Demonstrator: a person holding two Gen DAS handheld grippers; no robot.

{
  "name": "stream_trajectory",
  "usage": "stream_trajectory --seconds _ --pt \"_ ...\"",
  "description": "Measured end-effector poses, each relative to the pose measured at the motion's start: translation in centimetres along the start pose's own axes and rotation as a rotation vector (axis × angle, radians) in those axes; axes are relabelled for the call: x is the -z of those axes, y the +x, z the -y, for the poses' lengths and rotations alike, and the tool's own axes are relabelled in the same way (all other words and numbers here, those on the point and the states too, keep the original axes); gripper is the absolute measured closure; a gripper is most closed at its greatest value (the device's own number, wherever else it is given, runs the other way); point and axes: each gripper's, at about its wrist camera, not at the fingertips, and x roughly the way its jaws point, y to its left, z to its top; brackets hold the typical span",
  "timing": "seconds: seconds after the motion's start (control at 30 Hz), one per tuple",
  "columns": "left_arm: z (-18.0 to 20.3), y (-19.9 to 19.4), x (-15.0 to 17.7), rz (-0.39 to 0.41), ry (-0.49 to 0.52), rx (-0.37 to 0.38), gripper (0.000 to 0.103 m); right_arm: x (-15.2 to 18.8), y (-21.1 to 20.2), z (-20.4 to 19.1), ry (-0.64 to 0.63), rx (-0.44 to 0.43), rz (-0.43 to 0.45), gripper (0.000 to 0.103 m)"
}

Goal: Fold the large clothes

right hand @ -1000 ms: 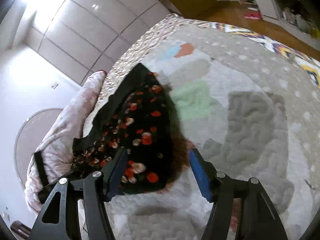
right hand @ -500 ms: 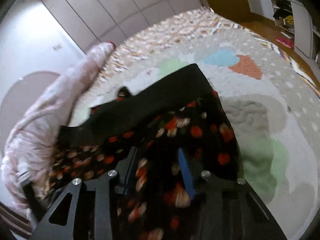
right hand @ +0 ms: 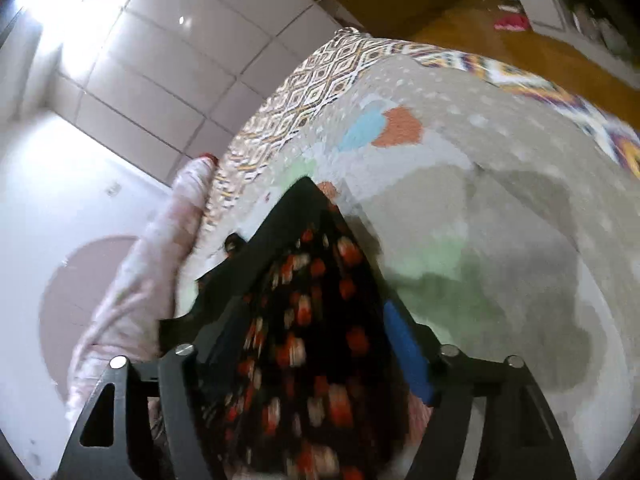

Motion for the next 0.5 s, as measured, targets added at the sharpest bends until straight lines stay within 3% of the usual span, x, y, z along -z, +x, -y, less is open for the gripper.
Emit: stream_trajectory --seconds 0.23,0.3,0.33,0.4,0.5 --pt "0.4 -0.3 -0.8 -0.031 0.043 -0.013 0.015 5.6 -0.1 1.8 0.012 0.018 -0.074 0.025" --pt "0.1 -1.1 -1.1 -0.033 0.042 0.057 0.039 6.4 0.5 2.0 0.02 0.009 -0.088 0.025" --pt "0.0 -1.4 -1.1 -0.032 0.04 0.075 0.045 6.7 0.8 1.9 0.024 0.001 -0.09 0.025" --pt "-0.4 -2.4 -1.0 -0.018 0.046 0.099 0.074 7.0 1.3 1.6 0.017 -0.019 -0.087 0.025" --pt "-0.7 -2.9 -0.9 -0.011 0.057 0.103 0.083 7.1 2.3 0.7 0.007 -0.026 -0.094 0.022"
